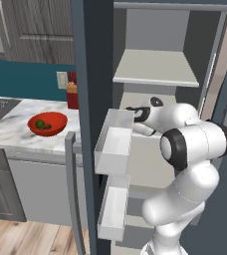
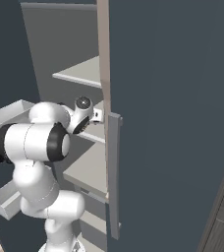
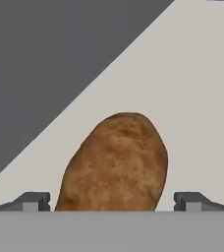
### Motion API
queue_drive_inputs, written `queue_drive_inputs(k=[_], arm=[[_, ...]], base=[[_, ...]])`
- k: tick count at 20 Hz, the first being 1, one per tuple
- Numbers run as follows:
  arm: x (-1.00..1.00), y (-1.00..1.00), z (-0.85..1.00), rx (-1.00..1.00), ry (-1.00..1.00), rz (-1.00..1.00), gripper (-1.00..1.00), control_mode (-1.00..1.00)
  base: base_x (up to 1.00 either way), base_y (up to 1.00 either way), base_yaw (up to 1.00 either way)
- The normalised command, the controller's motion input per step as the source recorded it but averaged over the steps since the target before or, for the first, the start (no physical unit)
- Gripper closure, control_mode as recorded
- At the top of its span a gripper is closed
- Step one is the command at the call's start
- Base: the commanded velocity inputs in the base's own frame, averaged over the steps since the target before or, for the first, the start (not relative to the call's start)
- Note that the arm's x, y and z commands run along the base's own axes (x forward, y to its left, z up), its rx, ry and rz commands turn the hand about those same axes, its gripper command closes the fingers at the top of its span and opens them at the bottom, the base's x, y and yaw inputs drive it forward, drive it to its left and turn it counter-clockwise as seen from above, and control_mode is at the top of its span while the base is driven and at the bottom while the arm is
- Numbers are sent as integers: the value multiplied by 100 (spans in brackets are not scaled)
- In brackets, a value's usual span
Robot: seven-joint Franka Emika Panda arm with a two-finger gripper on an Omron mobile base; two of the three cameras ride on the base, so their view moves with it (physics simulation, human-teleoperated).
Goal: Take the potato, chicken drumstick, and lime from the freezer and place them in the bowl on the counter.
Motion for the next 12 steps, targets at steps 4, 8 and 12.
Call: queue_drive_inputs(k=[4, 8, 12], arm=[[12, 0, -21, 0, 0, 0, -100, -100], [4, 0, -28, 0, 0, 0, -100, -100], [3, 0, -16, 0, 0, 0, -100, -100]], base=[[0, 0, 0], [0, 0, 0], [0, 0, 0]])
